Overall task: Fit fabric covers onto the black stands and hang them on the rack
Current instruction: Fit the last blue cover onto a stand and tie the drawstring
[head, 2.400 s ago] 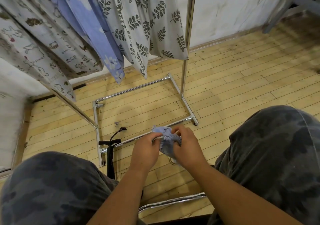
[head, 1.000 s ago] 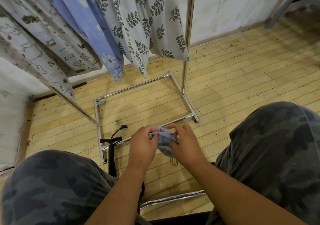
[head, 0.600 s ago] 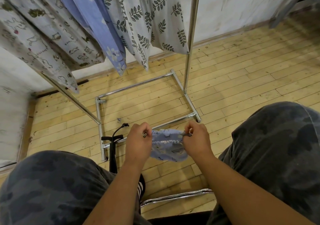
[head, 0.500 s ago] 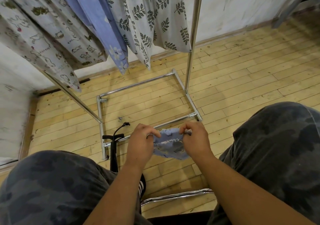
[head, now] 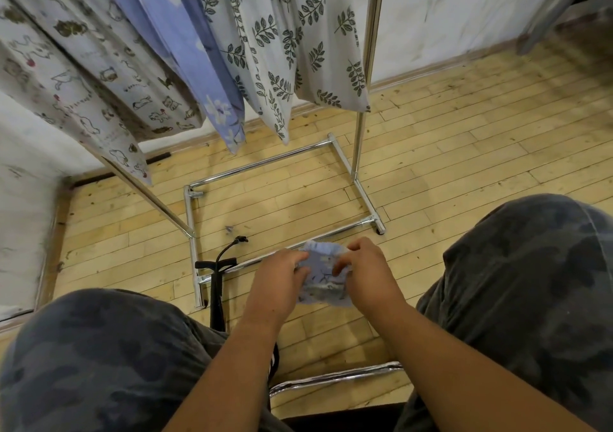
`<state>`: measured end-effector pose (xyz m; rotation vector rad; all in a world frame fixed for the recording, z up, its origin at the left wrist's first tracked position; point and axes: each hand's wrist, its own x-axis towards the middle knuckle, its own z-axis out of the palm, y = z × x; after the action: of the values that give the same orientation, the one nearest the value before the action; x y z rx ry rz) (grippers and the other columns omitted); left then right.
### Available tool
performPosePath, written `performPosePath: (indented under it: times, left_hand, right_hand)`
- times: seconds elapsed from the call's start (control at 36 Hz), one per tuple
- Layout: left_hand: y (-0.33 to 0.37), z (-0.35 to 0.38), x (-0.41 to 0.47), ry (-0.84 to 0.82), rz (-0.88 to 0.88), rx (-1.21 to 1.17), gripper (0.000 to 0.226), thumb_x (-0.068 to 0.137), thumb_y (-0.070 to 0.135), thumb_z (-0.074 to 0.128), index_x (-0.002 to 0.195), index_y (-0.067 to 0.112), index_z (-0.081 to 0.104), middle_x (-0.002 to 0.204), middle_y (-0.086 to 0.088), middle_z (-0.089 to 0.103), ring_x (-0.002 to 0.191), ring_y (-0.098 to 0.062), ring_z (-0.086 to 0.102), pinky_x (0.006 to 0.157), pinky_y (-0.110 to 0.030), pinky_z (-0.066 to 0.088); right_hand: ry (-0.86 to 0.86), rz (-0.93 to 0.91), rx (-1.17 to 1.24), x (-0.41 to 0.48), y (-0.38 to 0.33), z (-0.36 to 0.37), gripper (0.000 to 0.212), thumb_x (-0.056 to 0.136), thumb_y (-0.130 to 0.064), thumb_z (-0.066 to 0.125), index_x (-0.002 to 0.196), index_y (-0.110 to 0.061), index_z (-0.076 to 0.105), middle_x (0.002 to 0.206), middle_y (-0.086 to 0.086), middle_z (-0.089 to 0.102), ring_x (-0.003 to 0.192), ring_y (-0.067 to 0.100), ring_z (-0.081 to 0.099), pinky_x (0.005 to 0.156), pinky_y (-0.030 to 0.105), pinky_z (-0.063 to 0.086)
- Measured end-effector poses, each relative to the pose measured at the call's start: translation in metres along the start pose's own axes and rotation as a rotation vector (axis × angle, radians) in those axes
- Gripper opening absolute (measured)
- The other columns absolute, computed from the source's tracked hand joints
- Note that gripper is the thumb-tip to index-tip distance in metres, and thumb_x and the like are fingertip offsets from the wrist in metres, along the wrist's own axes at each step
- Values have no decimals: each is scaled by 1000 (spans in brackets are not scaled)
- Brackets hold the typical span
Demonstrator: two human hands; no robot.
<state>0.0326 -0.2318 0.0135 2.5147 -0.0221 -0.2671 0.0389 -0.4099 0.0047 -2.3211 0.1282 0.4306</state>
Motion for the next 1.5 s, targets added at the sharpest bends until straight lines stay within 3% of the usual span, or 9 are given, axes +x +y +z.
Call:
performPosePath:
  times: [0.06, 0.17, 0.22, 0.39, 0.78, 0.92, 1.14, 1.28, 1.5]
  left_hand:
    - [-3, -1, 1, 20, 3, 28, 33, 99, 14, 63, 131, 17, 68, 125, -5, 68, 114, -21, 62, 91, -27, 44]
    - [-7, 1, 0, 36, 4, 49, 30, 98, 8, 64, 126, 16, 72, 123, -6, 69, 112, -25, 64, 94, -37, 52]
    - [-7, 1, -1, 43, -12, 54, 32, 98, 10, 63, 129, 16, 70, 126, -5, 67, 114, -23, 63, 96, -37, 51]
    - [-10, 2, 0, 54, -45, 27, 38, 99, 12, 64, 136, 13, 64, 132, -4, 64, 120, -21, 60, 99, -32, 47]
    - [-34, 1, 3, 242, -134, -71, 38, 97, -3, 57, 132, 8, 67, 132, -7, 66, 117, -24, 63, 102, -34, 50]
    - [-38, -3, 3, 240, -147, -63, 36, 98, -1, 58, 132, 8, 68, 132, -8, 66, 120, -25, 62, 99, -26, 43]
    - [-18, -16, 2, 234, -117, -191, 39, 99, -2, 55, 134, 10, 66, 135, -4, 64, 119, -10, 56, 98, -19, 37]
    - [-18, -16, 2, 211, -141, -196, 41, 99, -3, 53, 137, 9, 63, 141, -6, 60, 126, -22, 57, 101, -20, 36]
    - [-21, -13, 7, 210, -144, -191, 42, 98, -6, 51, 136, 7, 64, 137, -9, 62, 121, -23, 60, 96, -19, 35]
  right_hand:
    - [-48, 99, -32, 5, 3, -1, 19, 85, 10, 65, 95, -4, 72, 132, 12, 55, 87, 19, 53, 54, 14, 43]
    - [-70, 35, -233, 6, 7, 3, 38, 91, 1, 69, 126, -11, 73, 143, 9, 49, 117, 26, 58, 95, 26, 51]
    - [-64, 5, -268, 2, 8, 5, 51, 91, 1, 67, 138, -18, 65, 137, 10, 49, 120, 29, 54, 100, 34, 51]
    - [-52, 84, -98, 6, 7, 10, 62, 92, -2, 60, 148, -27, 51, 122, 9, 44, 92, 24, 50, 82, 31, 52]
    - [7, 31, -92, 12, 10, 9, 69, 95, 6, 48, 154, -32, 45, 107, 4, 41, 84, 20, 44, 76, 28, 39]
    - [-36, 9, -51, 6, 0, 8, 69, 97, 5, 47, 156, -30, 39, 116, 5, 39, 89, 23, 48, 80, 33, 49]
    - [-82, 7, 10, -9, -11, 0, 79, 96, -1, 57, 161, -28, 20, 118, 5, 38, 94, 19, 44, 61, 11, 37]
    - [-119, 14, -46, -17, -14, -6, 81, 96, -11, 65, 160, -31, 19, 132, 13, 42, 94, 23, 48, 79, 29, 46]
    - [-125, 56, -141, -10, 1, -4, 80, 99, -10, 59, 162, -35, 17, 140, 13, 40, 93, 20, 45, 77, 26, 42]
